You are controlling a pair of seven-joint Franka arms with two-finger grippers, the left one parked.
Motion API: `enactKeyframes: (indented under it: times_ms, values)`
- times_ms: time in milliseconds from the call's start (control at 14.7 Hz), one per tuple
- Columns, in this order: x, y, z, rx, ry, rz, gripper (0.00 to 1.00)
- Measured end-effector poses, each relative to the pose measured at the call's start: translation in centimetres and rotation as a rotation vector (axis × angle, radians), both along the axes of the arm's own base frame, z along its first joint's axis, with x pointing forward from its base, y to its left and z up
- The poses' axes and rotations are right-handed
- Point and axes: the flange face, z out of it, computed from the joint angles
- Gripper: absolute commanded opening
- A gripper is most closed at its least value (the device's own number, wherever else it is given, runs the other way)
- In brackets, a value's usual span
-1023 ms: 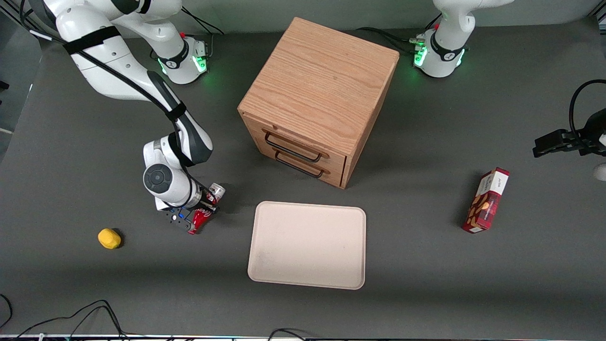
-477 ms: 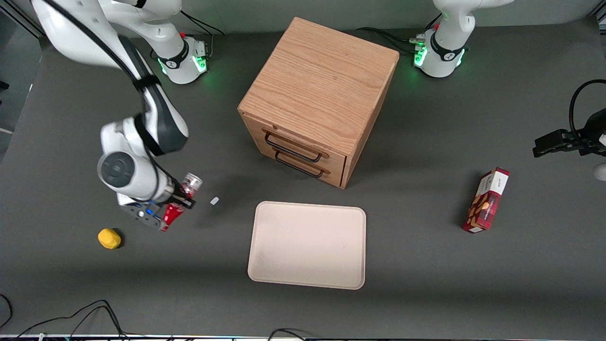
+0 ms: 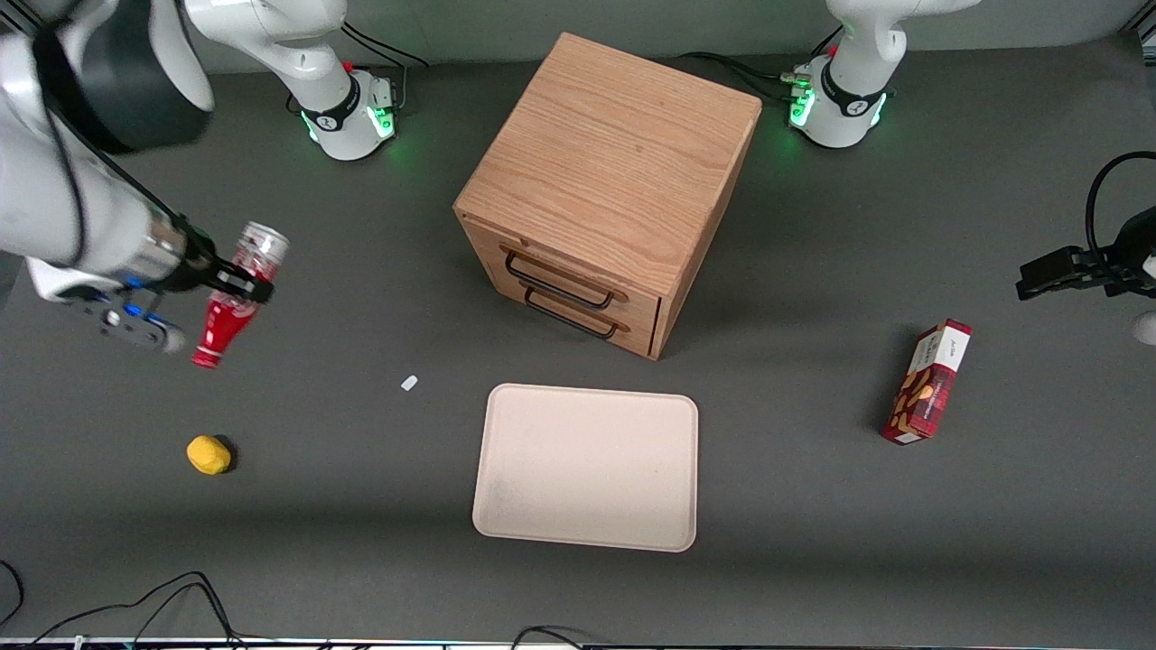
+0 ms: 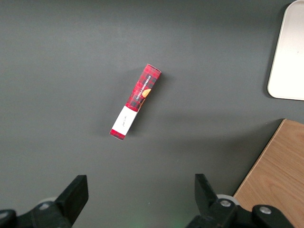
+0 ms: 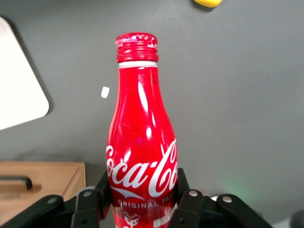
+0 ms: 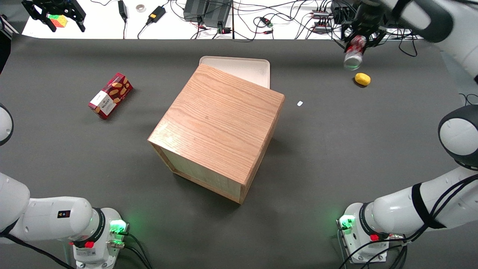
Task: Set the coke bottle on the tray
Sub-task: 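Carry the held bottle over the cream tray's corner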
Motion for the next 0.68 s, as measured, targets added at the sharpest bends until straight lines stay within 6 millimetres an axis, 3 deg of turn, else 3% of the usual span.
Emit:
enactKeyframes:
  times_ms: [136, 273, 409, 545, 682]
  values:
    - [0.4, 0.2, 0.5, 0.006, 0.004, 0.016, 0.0]
    - [2.6, 1.6, -1.7, 0.018, 0.024, 0.038, 0.0]
    - [6.1, 5.9, -5.6, 0.032, 0.039, 0.085, 0.0]
    - [9.4, 11.8, -10.9, 0.042, 0.031, 0.12, 0.0]
    - [11.7, 16.5, -16.5, 0.062, -0.012, 0.154, 0.0]
